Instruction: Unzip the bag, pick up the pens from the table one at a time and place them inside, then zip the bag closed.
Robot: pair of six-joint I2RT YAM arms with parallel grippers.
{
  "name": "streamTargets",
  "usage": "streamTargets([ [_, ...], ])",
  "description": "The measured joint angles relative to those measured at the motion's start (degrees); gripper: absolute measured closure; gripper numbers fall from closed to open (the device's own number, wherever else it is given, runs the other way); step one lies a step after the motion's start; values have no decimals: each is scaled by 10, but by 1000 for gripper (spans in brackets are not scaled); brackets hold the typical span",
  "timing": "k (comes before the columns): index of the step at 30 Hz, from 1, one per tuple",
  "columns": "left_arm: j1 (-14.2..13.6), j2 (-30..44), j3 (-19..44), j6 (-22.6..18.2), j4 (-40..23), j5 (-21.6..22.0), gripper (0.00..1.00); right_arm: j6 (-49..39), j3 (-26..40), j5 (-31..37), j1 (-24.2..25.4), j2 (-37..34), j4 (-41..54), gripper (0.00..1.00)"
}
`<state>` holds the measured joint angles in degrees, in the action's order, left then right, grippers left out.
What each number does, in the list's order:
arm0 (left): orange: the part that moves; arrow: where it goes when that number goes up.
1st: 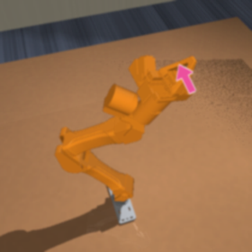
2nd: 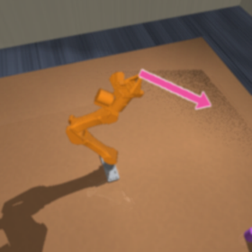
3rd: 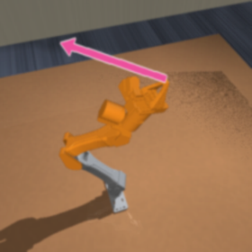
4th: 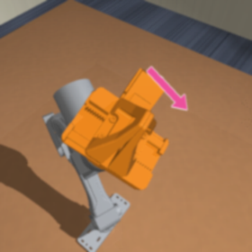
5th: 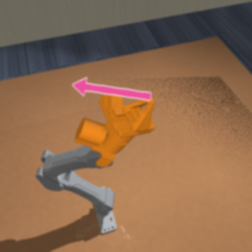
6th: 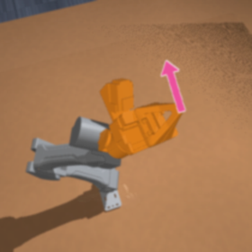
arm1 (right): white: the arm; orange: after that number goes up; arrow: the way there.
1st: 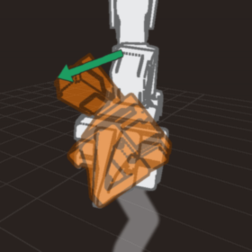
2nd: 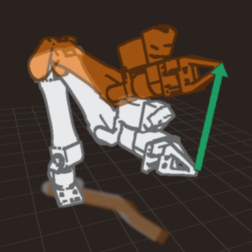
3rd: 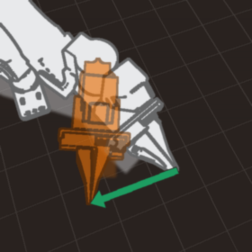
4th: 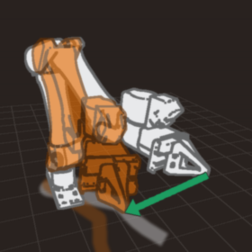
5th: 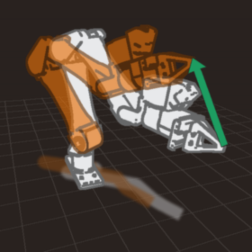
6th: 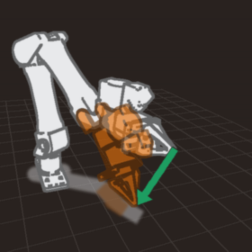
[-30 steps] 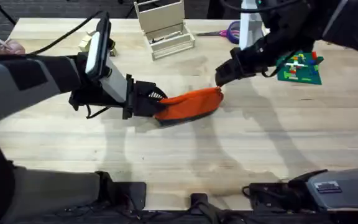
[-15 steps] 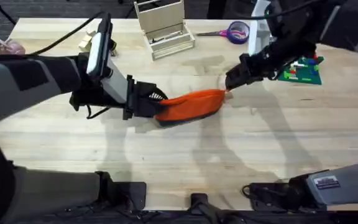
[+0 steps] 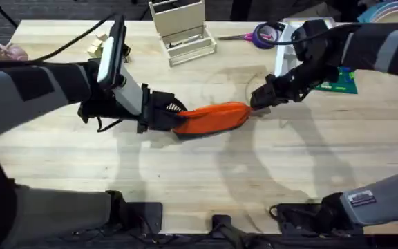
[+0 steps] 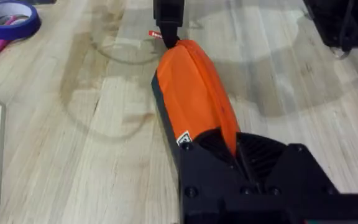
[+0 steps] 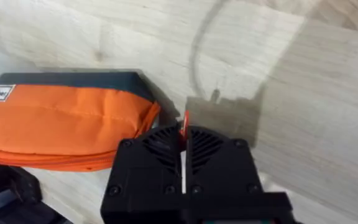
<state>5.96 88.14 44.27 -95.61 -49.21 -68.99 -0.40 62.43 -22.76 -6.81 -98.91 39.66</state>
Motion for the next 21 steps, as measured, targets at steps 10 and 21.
streamTargets([
  [10, 0, 0, 0, 0, 0, 0, 956, 0, 0, 0, 1, 1, -3, 952],
  [21, 3, 0, 0, 0, -1, 9, 956, -3, 15, 50, 17, 44, 9, 4],
])
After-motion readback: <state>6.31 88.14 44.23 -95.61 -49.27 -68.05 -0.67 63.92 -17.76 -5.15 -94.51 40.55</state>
